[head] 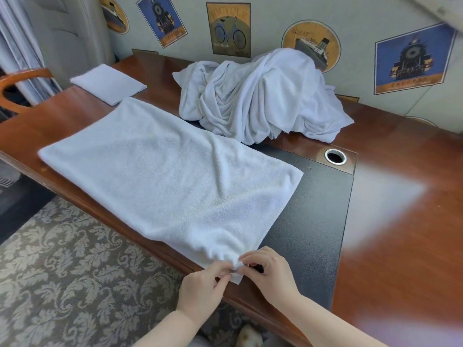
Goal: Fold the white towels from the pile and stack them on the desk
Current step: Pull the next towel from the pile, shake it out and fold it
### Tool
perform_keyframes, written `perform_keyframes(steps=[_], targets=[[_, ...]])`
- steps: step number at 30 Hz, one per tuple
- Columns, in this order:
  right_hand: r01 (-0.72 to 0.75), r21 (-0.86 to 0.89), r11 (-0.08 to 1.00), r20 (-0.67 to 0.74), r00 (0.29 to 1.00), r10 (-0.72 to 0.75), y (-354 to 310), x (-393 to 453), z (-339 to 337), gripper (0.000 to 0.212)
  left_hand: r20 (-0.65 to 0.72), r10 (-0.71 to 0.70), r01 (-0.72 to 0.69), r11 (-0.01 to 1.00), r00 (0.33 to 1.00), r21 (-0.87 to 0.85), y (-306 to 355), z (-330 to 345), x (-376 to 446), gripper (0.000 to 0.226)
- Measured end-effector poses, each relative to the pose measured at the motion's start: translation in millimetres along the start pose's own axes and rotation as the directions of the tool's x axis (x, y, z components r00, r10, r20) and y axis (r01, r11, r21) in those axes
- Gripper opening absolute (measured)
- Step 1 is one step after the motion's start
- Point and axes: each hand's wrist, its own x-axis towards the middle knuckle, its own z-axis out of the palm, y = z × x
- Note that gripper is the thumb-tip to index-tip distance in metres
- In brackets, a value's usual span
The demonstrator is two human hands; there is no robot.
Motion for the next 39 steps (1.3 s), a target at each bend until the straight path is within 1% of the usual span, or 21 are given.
perform_keyframes(steps=[3, 4, 7, 9, 11, 13, 14, 16, 17, 19, 20, 22, 23, 24, 27, 30, 32, 35, 37, 38, 39], targets=[[0.012, 0.001, 1.000, -0.038, 0.999, -0.012, 1, -5, -1, 0.011, -0.057, 0.085, -0.079, 0.991, 0.995, 0.105, -2, 2, -1, 0.010], [0.020, -0.001, 1.000, -0.056, 0.998, -0.020, 2, -7, 0, 0.012, -0.074, 0.116, -0.108, 0.988, 0.990, 0.114, -2, 2, -2, 0.009], [0.048, 0.008, 0.999, -0.127, 0.991, -0.047, 4, -12, 3, 0.015, -0.103, 0.197, -0.190, 0.979, 0.975, 0.077, -1, 5, -6, 0.018], [0.084, -0.035, 0.996, -0.129, 0.988, -0.088, 6, -15, 8, 0.017, -0.128, 0.193, -0.187, 0.981, 0.973, 0.061, 2, 7, -9, 0.014], [0.103, -0.077, 0.992, -0.133, 0.985, -0.112, 7, -19, 11, 0.020, -0.130, 0.140, -0.133, 0.989, 0.982, 0.059, 3, 10, -11, 0.005], [0.119, -0.102, 0.988, -0.166, 0.977, -0.135, 9, -20, 15, 0.020, -0.116, 0.060, -0.054, 0.997, 0.991, 0.059, 3, 12, -14, 0.019], [0.114, -0.093, 0.989, -0.190, 0.973, -0.130, 10, -20, 17, 0.019, -0.115, 0.050, -0.041, 0.996, 0.992, 0.076, 3, 12, -14, 0.021], [0.101, -0.059, 0.993, -0.234, 0.966, -0.112, 9, -17, 22, 0.019, -0.106, 0.066, -0.054, 0.992, 0.992, 0.115, 2, 12, -13, 0.023], [0.118, -0.065, 0.991, -0.243, 0.961, -0.130, 9, -16, 24, 0.018, -0.108, 0.083, -0.069, 0.989, 0.991, 0.129, 1, 13, -11, 0.024], [0.193, -0.129, 0.973, -0.215, 0.952, -0.218, 10, -15, 23, 0.012, -0.122, 0.121, -0.102, 0.984, 0.985, 0.147, 0, 13, -10, 0.019], [0.250, -0.184, 0.951, -0.172, 0.944, -0.281, 12, -16, 21, 0.009, -0.134, 0.134, -0.114, 0.983, 0.982, 0.145, -1, 13, -9, 0.013], [0.369, -0.301, 0.879, -0.010, 0.921, -0.389, 21, -17, 13, 0.009, -0.182, 0.185, -0.154, 0.973, 0.966, 0.171, -5, 14, -8, 0.008], [0.413, -0.338, 0.846, 0.072, 0.907, -0.414, 25, -16, 8, 0.012, -0.204, 0.223, -0.183, 0.963, 0.953, 0.198, -7, 14, -6, 0.011], [0.440, -0.362, 0.822, 0.120, 0.896, -0.427, 28, -13, 4, 0.014, -0.215, 0.266, -0.217, 0.949, 0.940, 0.229, -8, 14, -4, 0.017], [0.451, -0.374, 0.810, 0.106, 0.889, -0.446, 23, -2, 1, 0.011, -0.188, 0.379, -0.304, 0.892, 0.906, 0.333, -9, 13, 5, 0.018], [0.482, -0.419, 0.770, 0.122, 0.870, -0.478, 15, 5, 5, 0.013, -0.134, 0.391, -0.327, 0.880, 0.911, 0.346, -9, 12, 9, 0.013], [0.440, -0.420, 0.794, 0.110, 0.893, -0.436, 11, 6, 5, 0.013, -0.111, 0.371, -0.318, 0.889, 0.922, 0.331, -9, 11, 10, 0.019], [0.349, -0.355, 0.867, 0.091, 0.936, -0.340, 4, 6, 4, 0.009, -0.018, 0.307, -0.289, 0.913, 0.952, 0.289, -6, 7, 17, 0.045], [0.258, -0.277, 0.926, 0.079, 0.966, -0.245, 1, 7, 4, 0.005, 0.028, 0.286, -0.280, 0.908, 0.958, 0.311, -1, 4, 23, 0.043], [0.191, -0.214, 0.958, 0.066, 0.981, -0.180, 2, 6, 3, 0.007, 0.025, 0.296, -0.288, 0.900, 0.955, 0.326, 1, 2, 26, 0.038], [0.123, -0.144, 0.982, 0.016, 0.992, -0.122, 3, 6, 0, 0.007, -0.008, 0.316, -0.296, 0.897, 0.949, 0.329, 4, -1, 30, 0.032]])
